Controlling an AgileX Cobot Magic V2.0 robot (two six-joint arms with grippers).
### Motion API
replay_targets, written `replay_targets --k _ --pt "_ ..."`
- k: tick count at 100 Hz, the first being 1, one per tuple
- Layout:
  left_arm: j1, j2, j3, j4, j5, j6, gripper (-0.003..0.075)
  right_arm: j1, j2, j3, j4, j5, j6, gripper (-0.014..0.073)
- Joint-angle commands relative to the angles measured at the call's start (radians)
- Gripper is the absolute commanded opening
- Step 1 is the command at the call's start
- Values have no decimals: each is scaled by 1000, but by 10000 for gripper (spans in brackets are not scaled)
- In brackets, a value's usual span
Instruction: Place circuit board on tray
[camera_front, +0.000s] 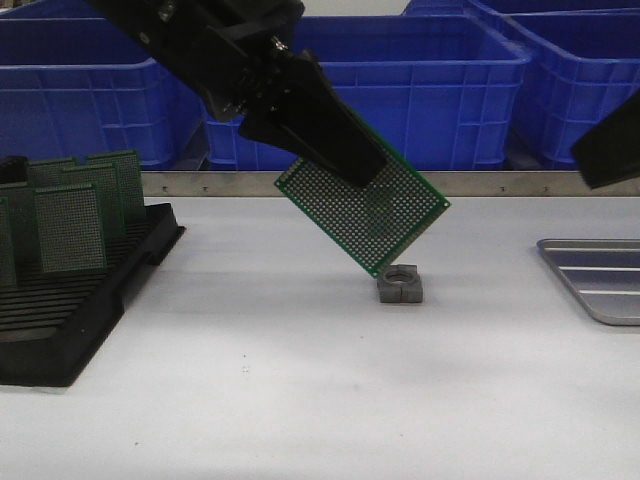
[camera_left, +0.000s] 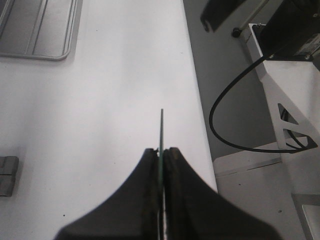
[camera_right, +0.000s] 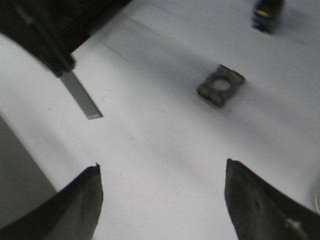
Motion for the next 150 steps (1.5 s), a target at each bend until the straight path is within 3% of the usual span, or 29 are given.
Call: replay_targets --k 1,5,12,23,55,67,86,93,98,103,110,122,129,136,150 --pt "-9 -46 -26 -74 66 -5 -20 43 39 -34 147 29 -330 535" --pt "-9 -46 -26 -74 66 -5 -20 72 63 -34 176 28 -447 535" --pt "-9 -46 -26 -74 66 -5 -20 115 107 -43 244 28 -514 535" --pt "-9 -46 -26 -74 66 -5 -20 180 188 -80 306 28 -518 535" --pt "-9 -46 -26 -74 66 -5 -20 332 376 -190 315 28 -517 526" --pt "-9 -46 -26 -74 66 -5 -20 338 403 -199 339 32 -517 383" --pt "-9 -46 -26 -74 68 -5 -20 338 404 -202 341 41 -517 8" --pt "-9 -46 -26 -74 66 -5 -19 338 404 -202 341 54 -517 -78" --pt "-9 -46 -26 -74 66 -5 -14 338 404 -202 341 64 -517 -66" --pt "-9 -46 -26 -75 66 -5 18 338 404 -202 341 69 -517 -69" --pt "-9 -46 -26 -85 66 -5 119 338 404 -202 341 72 -517 -69" --pt "-9 -46 -28 -89 66 -5 388 338 404 -202 341 72 -514 -69" --pt "-6 -46 -30 -89 66 -5 500 338 404 -202 341 72 -481 -69" --pt "8 -46 -44 -89 69 -5 541 333 404 -202 341 70 -405 -69" --pt "63 -46 -100 -89 74 -5 533 277 404 -202 329 57 -184 -69"
